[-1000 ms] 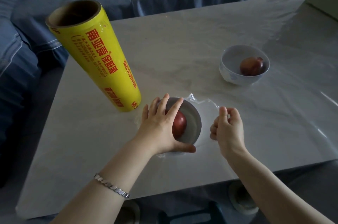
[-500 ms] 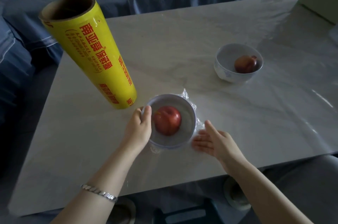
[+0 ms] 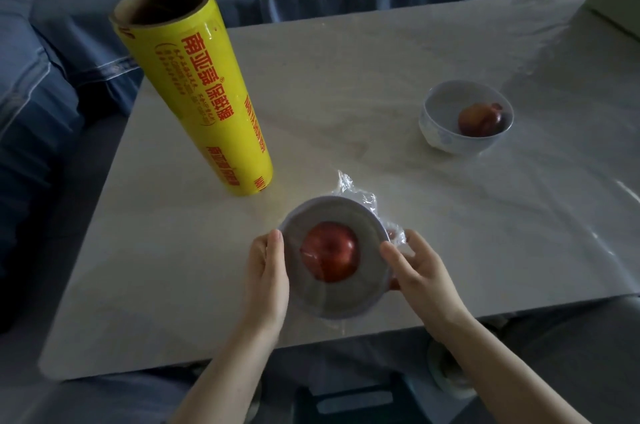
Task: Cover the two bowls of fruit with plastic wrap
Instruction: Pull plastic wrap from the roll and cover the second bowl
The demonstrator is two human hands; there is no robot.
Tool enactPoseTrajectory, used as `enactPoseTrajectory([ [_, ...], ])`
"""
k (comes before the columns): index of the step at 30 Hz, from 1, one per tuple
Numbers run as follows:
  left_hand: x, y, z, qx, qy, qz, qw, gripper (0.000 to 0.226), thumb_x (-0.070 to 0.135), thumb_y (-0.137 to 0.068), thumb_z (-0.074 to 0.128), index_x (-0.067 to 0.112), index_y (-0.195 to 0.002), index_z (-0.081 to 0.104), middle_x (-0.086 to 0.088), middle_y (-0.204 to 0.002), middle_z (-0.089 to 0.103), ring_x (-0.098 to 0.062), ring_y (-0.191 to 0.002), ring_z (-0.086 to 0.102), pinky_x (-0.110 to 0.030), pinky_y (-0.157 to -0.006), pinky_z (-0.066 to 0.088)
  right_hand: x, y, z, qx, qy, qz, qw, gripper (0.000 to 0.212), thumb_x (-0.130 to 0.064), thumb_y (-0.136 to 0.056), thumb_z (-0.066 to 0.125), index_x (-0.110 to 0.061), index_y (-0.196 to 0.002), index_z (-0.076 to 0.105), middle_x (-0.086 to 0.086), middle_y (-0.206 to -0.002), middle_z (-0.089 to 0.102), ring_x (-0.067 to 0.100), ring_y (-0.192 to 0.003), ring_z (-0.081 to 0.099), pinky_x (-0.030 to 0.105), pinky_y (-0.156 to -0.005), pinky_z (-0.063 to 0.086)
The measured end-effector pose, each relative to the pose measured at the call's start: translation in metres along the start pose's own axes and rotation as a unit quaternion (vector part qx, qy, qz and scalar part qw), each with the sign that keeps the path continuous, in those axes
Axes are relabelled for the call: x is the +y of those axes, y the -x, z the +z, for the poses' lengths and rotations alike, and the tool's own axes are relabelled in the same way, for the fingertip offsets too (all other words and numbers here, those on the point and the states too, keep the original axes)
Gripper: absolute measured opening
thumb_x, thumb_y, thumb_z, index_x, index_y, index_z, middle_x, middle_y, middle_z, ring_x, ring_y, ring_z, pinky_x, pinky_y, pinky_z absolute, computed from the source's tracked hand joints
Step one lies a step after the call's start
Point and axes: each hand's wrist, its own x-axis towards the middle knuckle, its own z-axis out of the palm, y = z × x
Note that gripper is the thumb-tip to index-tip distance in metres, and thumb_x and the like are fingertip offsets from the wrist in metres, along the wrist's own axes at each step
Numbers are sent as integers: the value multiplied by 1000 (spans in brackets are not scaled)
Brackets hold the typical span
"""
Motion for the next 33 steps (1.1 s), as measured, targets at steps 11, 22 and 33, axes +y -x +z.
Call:
enactPoseTrajectory([
  [11,28,-8,-11,-218,-17,0,976,72,73,-64,58,3,-79,63,-4,-77,57,-15,-77,52,-34,-75,43,-11,20,-14,-66,50,-93,992,20,-10,-85,61,-26,-97,60,-5,-59,65,8,-52,57,20,-48,46],
  [22,34,13,-13,-170,-2,21,985,71,63,-73,61,-7,-67,52,-7,-66,42,-14,-65,42,-28,-63,36,-14,35,-17,-105,36,-74,991,19,-25,-85,58,-22,-104,57,-4,-63,68,7,-56,63,21,-54,50],
  [33,48,27,-29,-213,-72,152,963,59,81,-46,61,35,-83,67,34,-81,67,11,-82,63,-2,-67,44,-80,1,-22,-256,179,-119,942,30,-56,-76,56,-47,-104,53,-23,-121,54,-8,-113,50,19,-98,42],
])
